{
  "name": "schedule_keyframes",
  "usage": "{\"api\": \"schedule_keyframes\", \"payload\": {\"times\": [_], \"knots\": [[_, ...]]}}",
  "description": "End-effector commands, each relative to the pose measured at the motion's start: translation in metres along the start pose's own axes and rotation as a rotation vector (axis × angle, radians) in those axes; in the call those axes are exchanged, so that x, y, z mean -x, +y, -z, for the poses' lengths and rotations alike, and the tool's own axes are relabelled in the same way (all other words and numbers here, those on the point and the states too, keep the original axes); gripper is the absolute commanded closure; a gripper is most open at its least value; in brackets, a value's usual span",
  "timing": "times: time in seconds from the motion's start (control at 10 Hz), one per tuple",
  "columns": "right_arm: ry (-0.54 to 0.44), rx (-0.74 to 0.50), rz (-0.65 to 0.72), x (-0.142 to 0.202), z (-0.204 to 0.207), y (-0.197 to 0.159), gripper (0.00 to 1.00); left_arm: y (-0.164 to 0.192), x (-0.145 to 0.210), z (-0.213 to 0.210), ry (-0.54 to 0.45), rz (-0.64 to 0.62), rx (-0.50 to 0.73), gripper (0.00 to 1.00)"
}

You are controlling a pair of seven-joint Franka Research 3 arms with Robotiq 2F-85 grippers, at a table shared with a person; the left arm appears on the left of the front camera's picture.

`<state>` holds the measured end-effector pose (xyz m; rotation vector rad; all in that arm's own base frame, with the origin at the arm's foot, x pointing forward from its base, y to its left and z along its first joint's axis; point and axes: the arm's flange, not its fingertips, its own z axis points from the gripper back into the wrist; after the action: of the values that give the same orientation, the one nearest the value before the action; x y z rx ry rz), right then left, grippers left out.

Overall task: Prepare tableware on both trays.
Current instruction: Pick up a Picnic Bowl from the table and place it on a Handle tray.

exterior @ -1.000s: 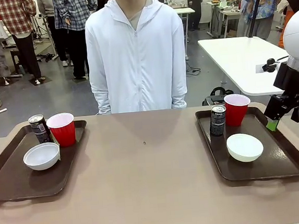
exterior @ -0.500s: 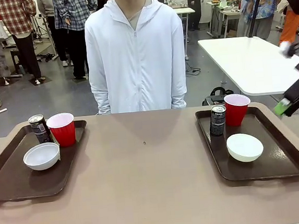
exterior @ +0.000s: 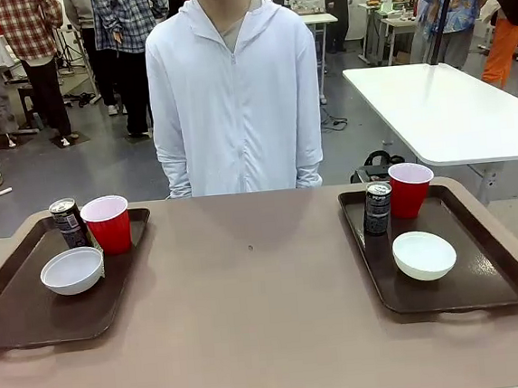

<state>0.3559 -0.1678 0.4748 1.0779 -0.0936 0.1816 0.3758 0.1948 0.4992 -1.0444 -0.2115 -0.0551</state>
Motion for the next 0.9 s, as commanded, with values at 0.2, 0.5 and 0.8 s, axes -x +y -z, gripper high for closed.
{"api": "schedule_keyframes", "payload": {"times": [0.2, 0.5, 0.8], "knots": [[-0.112, -0.006, 0.140, 0.008, -0.015, -0.022, 0.00, 0.001, 0.001, -0.003, 0.000, 0.021, 0.008, 0.00], [-0.092, 0.007, 0.135, 0.014, -0.023, -0.029, 0.00, 0.001, 0.001, -0.003, 0.000, 0.021, 0.008, 0.00], [-0.092, 0.007, 0.135, 0.014, -0.023, -0.029, 0.00, 0.001, 0.001, -0.003, 0.000, 0.021, 0.008, 0.00]]}}
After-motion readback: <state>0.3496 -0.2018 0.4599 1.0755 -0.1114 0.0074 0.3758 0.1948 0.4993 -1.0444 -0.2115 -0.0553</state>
